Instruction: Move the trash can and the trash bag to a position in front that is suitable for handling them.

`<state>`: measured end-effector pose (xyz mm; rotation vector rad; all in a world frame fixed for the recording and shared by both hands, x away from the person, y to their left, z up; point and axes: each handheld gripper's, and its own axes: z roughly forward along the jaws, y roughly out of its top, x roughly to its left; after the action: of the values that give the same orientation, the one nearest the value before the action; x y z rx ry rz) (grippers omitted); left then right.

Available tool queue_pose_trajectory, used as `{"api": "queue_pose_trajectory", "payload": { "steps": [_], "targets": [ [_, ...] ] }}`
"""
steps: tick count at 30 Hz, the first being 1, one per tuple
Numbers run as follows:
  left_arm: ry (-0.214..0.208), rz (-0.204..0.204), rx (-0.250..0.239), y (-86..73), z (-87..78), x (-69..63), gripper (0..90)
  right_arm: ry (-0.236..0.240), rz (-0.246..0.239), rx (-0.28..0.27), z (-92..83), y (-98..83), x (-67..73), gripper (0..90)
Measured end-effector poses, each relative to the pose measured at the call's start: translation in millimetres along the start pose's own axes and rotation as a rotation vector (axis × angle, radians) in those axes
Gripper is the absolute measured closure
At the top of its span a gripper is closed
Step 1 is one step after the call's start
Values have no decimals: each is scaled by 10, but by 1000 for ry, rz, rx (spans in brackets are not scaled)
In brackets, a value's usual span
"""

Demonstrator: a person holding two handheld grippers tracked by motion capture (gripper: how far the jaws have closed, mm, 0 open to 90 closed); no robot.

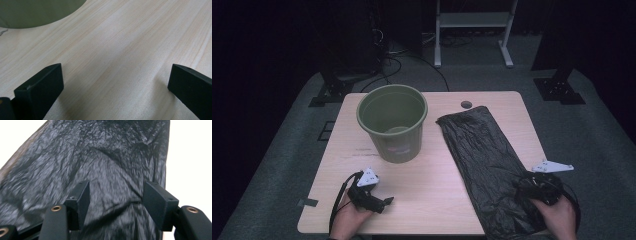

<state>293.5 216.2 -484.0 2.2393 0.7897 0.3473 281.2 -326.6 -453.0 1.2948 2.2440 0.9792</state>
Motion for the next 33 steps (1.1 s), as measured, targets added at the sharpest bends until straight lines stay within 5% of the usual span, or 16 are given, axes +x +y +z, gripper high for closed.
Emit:
{"api": "queue_pose_trajectory", "payload": {
  "steps": [11,20,28,29,33],
  "targets": [
    [-1,1,0,0,0,1,0,-85,24,62,295,138,-291,443],
    [-1,1,0,0,0,1,0,-78,21,87,290,85,-423,900],
    [-1,1,0,0,0,1,0,-119,48,83,54,-103,-621,886],
    [-1,1,0,0,0,1,0,-125,56,73,19,-129,-636,801],
    [-1,1,0,0,0,1,0,-132,53,51,-32,-128,-605,689]
  ]
}}
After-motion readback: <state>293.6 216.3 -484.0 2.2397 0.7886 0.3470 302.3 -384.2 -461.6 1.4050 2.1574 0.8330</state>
